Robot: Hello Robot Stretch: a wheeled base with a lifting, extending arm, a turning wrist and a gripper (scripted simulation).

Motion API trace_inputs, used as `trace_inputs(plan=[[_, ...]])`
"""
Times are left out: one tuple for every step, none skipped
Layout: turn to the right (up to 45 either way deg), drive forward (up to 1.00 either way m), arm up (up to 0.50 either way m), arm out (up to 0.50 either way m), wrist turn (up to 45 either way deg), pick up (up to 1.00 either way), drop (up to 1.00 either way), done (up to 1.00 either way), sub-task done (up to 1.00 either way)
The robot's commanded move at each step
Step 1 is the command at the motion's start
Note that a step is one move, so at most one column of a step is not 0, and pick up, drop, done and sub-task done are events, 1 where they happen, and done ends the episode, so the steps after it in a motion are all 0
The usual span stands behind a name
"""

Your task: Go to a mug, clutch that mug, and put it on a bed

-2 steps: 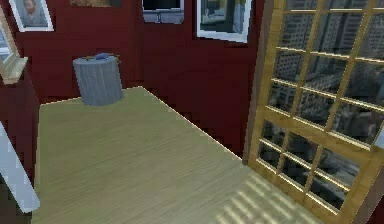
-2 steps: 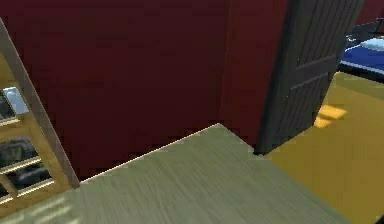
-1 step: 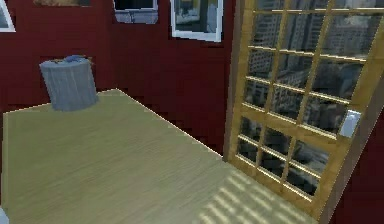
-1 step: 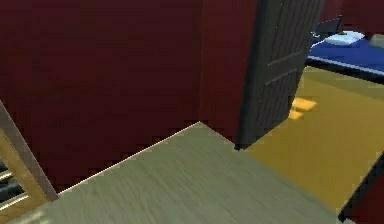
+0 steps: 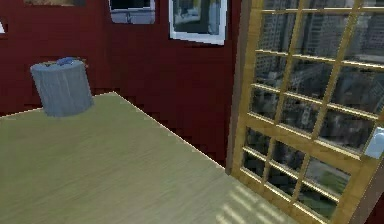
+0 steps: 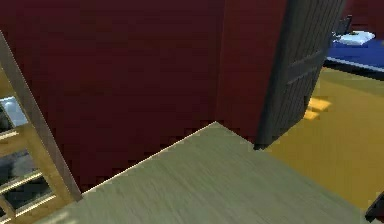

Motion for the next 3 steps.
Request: trace_inputs(plan=[[-45.0,0.0,0.0,0.0,0.0,0.0,0.0,0.0,0.0],[-36.0,0.0,0.0,0.0,0.0,0.0,0.0,0.0,0.0],[0.0,0.45,0.0,0.0,0.0,0.0,0.0,0.0,0.0]])
